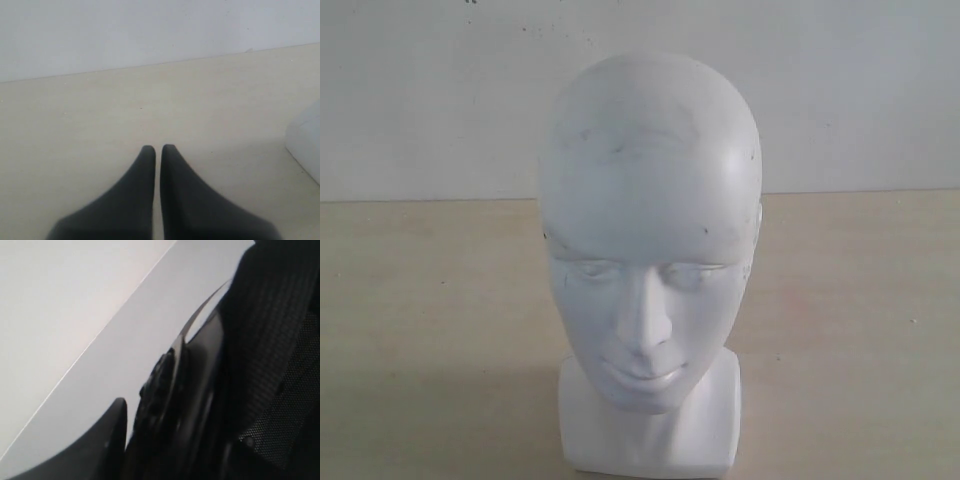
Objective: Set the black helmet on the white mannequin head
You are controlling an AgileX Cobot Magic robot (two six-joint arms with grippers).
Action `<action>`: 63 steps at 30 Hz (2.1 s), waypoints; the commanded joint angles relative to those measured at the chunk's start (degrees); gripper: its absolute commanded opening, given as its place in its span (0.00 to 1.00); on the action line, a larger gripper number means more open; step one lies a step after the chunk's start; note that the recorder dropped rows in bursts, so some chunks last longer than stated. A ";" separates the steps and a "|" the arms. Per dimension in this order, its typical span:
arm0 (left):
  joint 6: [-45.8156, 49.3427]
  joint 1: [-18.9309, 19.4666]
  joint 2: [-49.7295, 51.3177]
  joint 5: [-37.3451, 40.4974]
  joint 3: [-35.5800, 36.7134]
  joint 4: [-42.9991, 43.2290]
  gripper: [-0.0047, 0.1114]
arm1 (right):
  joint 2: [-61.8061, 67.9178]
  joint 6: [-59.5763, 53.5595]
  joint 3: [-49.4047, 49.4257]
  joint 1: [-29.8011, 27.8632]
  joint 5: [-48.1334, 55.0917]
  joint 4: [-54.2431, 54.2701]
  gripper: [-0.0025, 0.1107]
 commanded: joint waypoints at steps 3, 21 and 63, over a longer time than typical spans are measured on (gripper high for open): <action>-0.41 0.18 -0.19 -0.32 0.20 -0.13 0.08 | 2.38 13.84 17.48 -6.98 -29.42 23.55 0.02; -0.41 0.18 -0.19 -0.32 0.20 -0.13 0.08 | 5.25 44.62 22.72 -6.76 -29.42 19.12 0.02; -0.41 0.18 -0.19 -0.32 0.20 -0.13 0.08 | -0.37 50.18 46.25 -29.63 -29.42 29.14 0.02</action>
